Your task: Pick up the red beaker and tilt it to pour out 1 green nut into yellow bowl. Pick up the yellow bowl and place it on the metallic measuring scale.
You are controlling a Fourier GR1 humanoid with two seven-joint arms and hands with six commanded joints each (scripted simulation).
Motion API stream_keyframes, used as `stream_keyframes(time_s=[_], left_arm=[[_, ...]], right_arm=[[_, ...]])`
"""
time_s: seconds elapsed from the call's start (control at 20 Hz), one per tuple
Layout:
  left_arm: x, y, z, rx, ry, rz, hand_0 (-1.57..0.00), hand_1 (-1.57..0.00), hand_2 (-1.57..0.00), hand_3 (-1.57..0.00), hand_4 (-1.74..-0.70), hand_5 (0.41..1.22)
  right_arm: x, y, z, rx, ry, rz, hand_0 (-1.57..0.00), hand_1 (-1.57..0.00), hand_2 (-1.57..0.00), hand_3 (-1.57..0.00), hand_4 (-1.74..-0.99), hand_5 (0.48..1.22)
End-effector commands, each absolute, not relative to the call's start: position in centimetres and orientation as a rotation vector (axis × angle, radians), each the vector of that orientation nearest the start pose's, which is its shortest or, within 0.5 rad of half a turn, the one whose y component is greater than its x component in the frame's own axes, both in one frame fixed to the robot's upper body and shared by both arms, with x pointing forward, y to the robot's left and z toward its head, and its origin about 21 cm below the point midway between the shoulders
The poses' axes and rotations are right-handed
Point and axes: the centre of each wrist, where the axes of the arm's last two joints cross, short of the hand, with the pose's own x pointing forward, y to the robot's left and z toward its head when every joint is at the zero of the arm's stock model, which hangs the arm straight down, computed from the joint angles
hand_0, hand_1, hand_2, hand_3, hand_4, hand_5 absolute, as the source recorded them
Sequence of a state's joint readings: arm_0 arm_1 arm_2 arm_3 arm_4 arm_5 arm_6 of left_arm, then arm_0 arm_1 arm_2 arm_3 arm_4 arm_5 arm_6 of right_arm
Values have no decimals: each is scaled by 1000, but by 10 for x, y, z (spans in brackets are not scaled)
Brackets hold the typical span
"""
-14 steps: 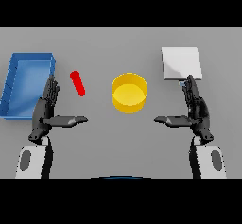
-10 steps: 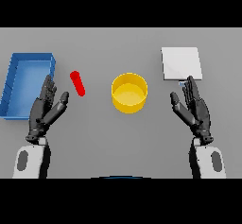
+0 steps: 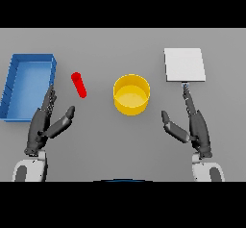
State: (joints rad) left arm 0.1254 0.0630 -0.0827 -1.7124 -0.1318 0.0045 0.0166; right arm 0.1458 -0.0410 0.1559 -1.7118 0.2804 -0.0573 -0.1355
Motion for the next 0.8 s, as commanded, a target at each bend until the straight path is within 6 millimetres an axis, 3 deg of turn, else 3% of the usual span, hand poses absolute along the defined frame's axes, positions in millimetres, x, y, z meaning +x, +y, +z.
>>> stream_keyframes(time_s=[0.0, 0.15, 0.45, 0.75], left_arm=[[221, 234, 7, 119, -1560, -181, 1, 1, 1, 1, -1090, 612], [231, 228, -2, 128, -1583, -207, 1, 1, 1, 1, -1106, 623], [275, 215, -16, 144, -1586, -222, 1, 1, 1, 1, -1153, 636], [311, 216, -24, 134, -1576, -207, 1, 1, 1, 1, -1180, 635]], right_arm=[[216, -213, 5, -190, -1710, 279, 1, 1, 1, 1, -1121, 658], [215, -210, 5, -205, -1690, 276, 1, 1, 1, 1, -1130, 650], [216, -218, 7, -154, -1722, 244, 1, 1, 1, 1, -1204, 661], [219, -214, 7, -149, -1718, 239, 1, 1, 1, 1, -1239, 668]])
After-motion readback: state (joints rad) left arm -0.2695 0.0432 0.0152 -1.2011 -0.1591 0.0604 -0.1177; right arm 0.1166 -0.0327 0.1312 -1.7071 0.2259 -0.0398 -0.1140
